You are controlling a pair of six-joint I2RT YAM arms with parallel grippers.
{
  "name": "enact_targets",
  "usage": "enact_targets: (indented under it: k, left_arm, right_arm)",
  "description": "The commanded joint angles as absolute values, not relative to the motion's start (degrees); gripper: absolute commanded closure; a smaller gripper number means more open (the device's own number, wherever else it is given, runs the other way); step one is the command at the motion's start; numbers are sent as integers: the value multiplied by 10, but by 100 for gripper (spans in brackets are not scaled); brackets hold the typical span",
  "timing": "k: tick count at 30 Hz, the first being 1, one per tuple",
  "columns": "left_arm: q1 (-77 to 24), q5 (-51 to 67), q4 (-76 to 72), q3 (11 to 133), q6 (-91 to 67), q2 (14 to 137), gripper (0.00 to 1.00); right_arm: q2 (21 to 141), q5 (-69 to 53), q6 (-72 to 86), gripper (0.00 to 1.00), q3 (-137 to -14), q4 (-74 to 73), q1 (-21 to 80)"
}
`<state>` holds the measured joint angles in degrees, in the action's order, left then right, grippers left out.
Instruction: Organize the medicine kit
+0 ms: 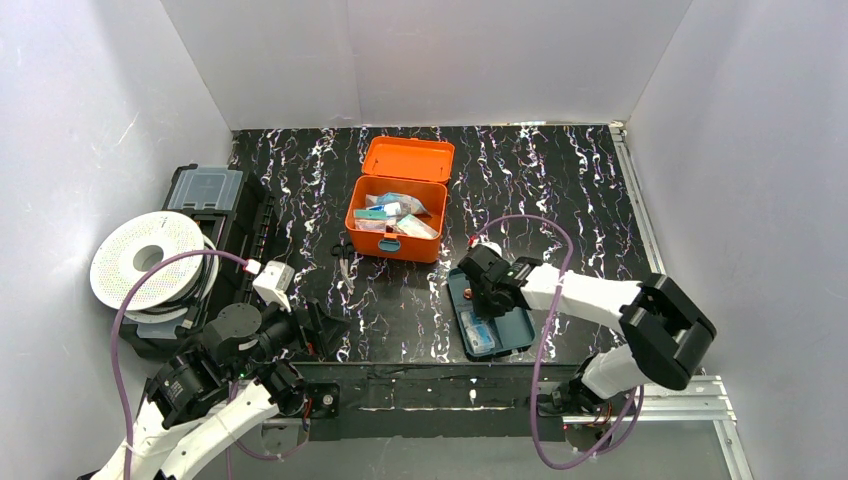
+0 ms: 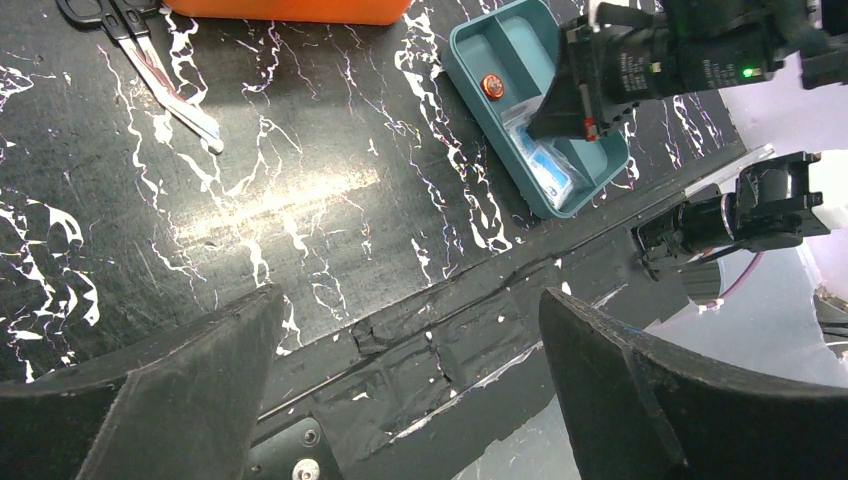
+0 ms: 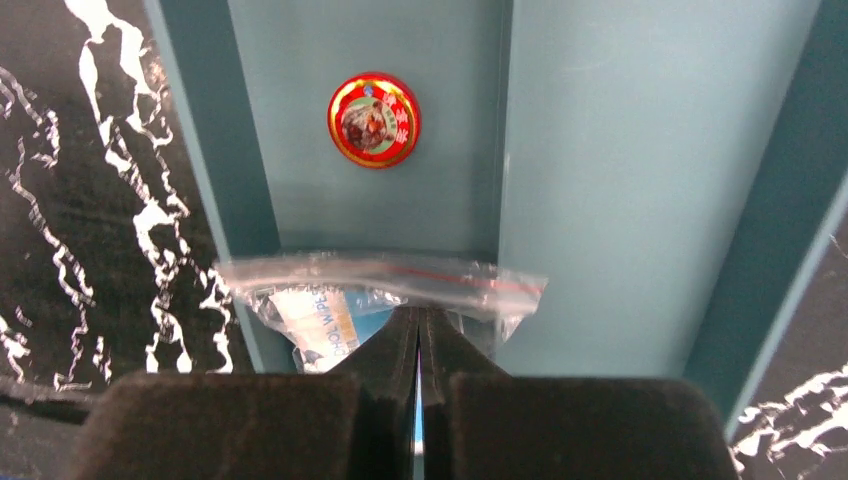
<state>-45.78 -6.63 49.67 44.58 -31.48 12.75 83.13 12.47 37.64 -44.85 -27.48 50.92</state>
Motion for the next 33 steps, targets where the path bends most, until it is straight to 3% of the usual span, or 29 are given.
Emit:
enact_targets:
  k: [1, 19, 33]
  left_arm:
    - [-460, -66, 491, 442, -308, 131, 0]
    - [-460, -62, 489, 441, -306, 134, 1]
    - [-460, -62, 489, 441, -306, 132, 0]
  right_arm:
    - [868, 130, 384, 99, -421, -234, 512]
    - [738, 148, 378, 99, -493, -310, 522]
    - [801, 106, 403, 99, -473, -238, 540]
